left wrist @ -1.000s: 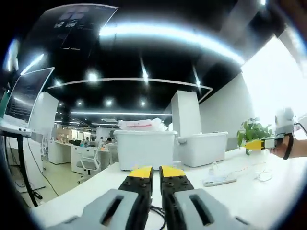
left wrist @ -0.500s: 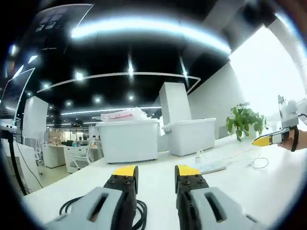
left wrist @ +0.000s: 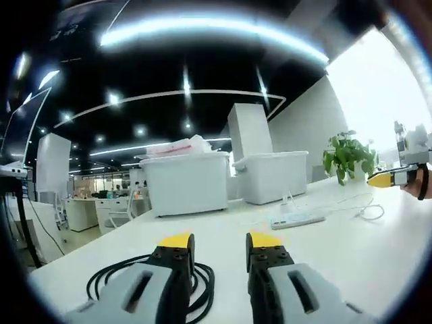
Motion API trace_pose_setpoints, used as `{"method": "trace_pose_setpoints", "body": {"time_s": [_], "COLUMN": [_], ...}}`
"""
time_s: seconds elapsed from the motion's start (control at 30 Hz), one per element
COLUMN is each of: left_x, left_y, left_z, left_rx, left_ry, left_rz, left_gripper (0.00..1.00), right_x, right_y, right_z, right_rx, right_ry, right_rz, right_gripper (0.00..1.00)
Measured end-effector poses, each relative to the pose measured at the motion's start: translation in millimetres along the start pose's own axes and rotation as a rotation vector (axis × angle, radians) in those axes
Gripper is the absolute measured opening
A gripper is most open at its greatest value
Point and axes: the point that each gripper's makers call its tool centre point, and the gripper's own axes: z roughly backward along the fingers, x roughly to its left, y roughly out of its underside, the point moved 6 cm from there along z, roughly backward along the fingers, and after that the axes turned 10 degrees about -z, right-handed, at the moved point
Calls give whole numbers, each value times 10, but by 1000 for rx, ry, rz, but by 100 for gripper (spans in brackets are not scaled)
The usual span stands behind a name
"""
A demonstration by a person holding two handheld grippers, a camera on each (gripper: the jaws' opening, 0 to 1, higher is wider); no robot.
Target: Coil the Type-C to USB data cable on the desktop and secure it with Velcro straps.
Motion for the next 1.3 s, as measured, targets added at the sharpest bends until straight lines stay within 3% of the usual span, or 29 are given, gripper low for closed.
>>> {"method": "trace_pose_setpoints", "body": {"time_s": [1.3], "left_x": [-133], "left_y": [14], "left_z": [-14], "left_rx": [16], "left_ry": [61], "left_rz": [8], "left_gripper": [32], "right_x": [70], "right_y": [26], "right_z": [-15], "right_rx": [19], "right_ry": [-41], "right_rz": [-3], "right_gripper": [47]}}
